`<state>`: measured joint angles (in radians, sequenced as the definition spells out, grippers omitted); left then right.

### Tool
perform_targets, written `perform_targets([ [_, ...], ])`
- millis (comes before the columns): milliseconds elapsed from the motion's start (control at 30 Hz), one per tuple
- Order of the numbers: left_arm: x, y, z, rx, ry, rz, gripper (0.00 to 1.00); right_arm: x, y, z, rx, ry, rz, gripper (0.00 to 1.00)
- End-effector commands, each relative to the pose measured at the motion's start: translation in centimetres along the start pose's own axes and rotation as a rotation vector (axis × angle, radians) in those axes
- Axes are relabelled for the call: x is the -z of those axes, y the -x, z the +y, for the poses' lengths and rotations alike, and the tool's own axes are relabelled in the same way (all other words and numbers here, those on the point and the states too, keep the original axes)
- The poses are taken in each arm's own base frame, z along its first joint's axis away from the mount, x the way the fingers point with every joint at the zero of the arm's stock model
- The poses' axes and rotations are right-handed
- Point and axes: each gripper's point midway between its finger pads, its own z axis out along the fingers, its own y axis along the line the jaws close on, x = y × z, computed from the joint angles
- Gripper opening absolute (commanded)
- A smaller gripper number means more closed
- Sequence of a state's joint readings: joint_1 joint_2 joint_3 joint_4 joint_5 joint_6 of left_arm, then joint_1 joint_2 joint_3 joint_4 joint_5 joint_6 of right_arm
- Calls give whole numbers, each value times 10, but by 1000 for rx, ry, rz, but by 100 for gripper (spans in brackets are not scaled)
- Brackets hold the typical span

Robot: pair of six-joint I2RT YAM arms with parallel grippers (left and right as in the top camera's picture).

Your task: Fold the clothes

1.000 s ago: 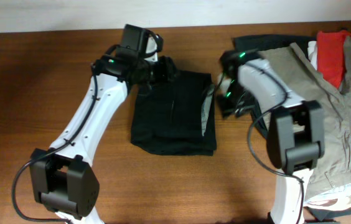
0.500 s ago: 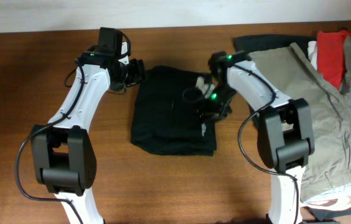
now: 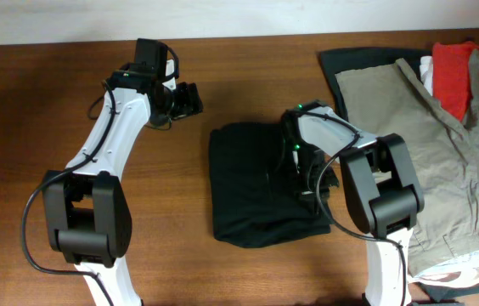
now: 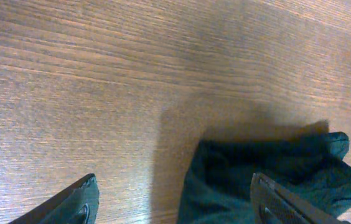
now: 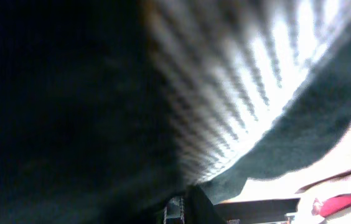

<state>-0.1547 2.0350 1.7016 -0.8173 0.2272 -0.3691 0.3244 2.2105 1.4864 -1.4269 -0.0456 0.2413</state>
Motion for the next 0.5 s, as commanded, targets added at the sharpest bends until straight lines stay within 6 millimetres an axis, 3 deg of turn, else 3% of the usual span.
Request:
perform_targets([
  [0,2,10,-13,-118,-19,-43,81,-8,18,-37,-155,-55,-53,19],
  [33,1,13,-23,-160,-43,-64,82,-7,28,-56,-203,-80,-89,20],
  [100,-14,13,-51,-266,-87,-93,82,-7,30,-67,-208,-82,-92,21],
  [167,-41,0,-65,-294,-120,-50,82,-7,31,-67,-208,-81,-96,21],
  [233,-73,-32,-77,-351,-161,53,78,-7,36,-67,-210,-77,-115,22],
  [300,-87,-73,-75,-354,-126,196,67,-6,43,-68,-216,-75,-146,22],
  [333,-87,-82,-73,-354,-113,229,65,-3,48,-72,-224,-81,-165,22],
  [367,-84,-98,-64,-380,-69,291,53,2,54,-78,-238,-91,-192,22],
  [400,-80,-110,-52,-372,-20,348,39,14,63,-89,-260,-108,-236,22],
  [467,-67,-137,-34,-341,42,479,27,56,91,-105,-268,-103,-375,22],
])
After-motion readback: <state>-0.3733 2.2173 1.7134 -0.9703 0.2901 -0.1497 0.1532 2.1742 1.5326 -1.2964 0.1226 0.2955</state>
